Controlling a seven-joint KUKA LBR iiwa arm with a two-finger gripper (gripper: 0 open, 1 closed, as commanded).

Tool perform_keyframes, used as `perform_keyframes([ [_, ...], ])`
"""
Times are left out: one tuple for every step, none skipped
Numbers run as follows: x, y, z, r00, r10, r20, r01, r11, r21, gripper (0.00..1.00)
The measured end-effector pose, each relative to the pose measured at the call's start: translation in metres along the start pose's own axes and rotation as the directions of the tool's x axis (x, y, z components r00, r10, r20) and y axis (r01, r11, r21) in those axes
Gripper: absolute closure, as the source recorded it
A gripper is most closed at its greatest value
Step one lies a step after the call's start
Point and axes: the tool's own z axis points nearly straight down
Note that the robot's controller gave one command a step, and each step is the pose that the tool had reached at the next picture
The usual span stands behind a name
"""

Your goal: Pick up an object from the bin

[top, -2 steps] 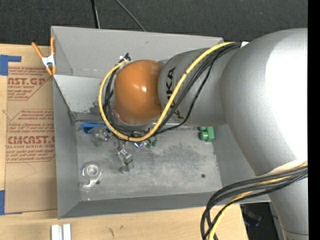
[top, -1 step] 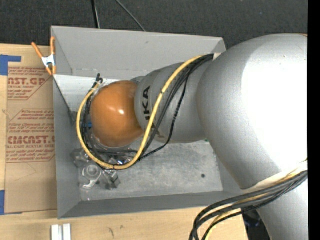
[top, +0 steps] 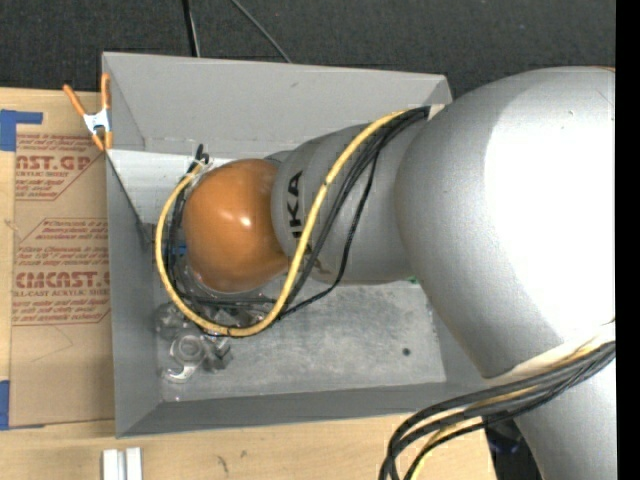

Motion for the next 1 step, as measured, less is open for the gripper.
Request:
perform_keyframes([
  [-0.0106, -0.0195, -0.1561, 0.999, -0.038, 0.009, 0.038, 0.999, 0.007, 1.00],
])
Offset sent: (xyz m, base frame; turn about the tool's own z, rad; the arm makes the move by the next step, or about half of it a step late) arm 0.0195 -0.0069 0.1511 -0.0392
